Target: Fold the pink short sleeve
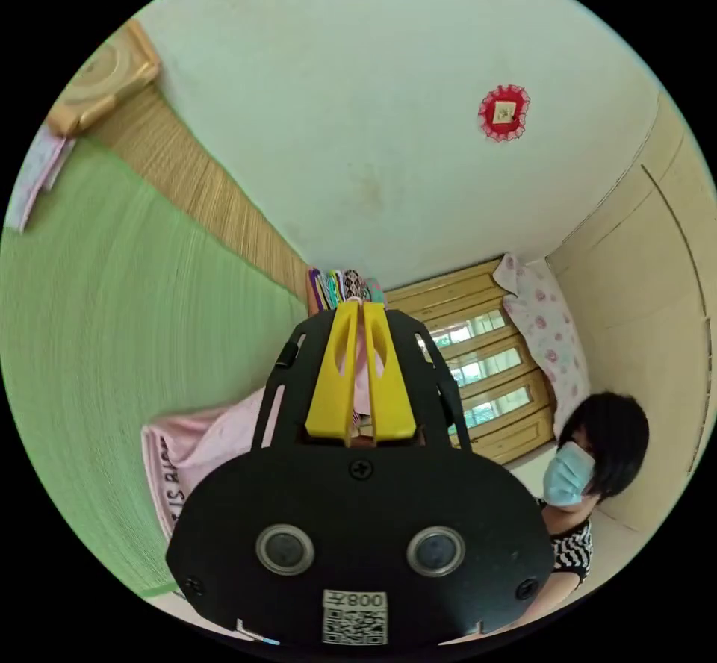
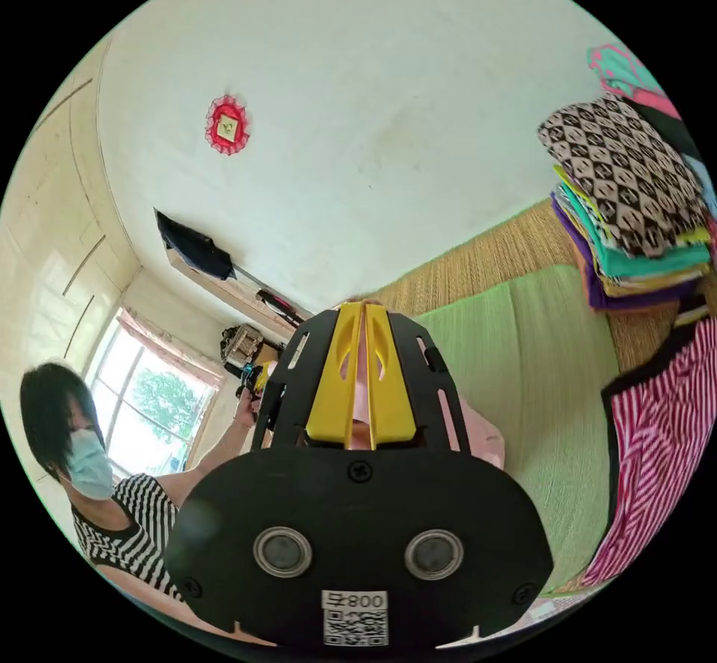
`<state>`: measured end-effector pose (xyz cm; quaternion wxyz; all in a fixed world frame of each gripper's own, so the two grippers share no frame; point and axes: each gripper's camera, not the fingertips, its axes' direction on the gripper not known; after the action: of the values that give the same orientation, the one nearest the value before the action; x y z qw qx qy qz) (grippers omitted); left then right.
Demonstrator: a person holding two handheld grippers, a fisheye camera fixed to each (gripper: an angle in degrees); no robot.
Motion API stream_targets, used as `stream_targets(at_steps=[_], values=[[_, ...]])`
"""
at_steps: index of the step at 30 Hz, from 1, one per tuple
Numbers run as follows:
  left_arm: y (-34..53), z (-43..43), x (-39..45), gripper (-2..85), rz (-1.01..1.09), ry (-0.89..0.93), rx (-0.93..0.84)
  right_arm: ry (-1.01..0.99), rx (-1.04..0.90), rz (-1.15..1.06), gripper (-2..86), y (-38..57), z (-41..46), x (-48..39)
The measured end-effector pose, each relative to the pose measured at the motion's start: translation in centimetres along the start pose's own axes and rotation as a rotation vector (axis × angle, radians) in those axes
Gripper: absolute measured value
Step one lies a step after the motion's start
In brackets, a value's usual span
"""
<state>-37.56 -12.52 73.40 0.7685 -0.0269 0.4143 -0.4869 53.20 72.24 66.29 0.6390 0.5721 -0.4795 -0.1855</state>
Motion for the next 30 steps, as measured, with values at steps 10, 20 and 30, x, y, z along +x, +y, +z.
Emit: stream_targets(at_steps=[10, 20, 30], values=[[-0.5, 3.3, -3.5, 7.8, -0.025, -0.394, -0.164, 0.441, -0.3, -0.067, 5.4, -3.3, 13.9, 4.3], [17.4, -3.3, -5.6, 10.0, -0.313, -0.516, -0.354, 0.3, -0.437, 0.359, 7.6, 23.9, 6.2, 12.6], [17.0, -0.7, -1.5, 7.9, -0.218, -0.606, -0.453, 0.376, -0.486, 0.385, 5.4, 26.9, 10.3, 11.8]])
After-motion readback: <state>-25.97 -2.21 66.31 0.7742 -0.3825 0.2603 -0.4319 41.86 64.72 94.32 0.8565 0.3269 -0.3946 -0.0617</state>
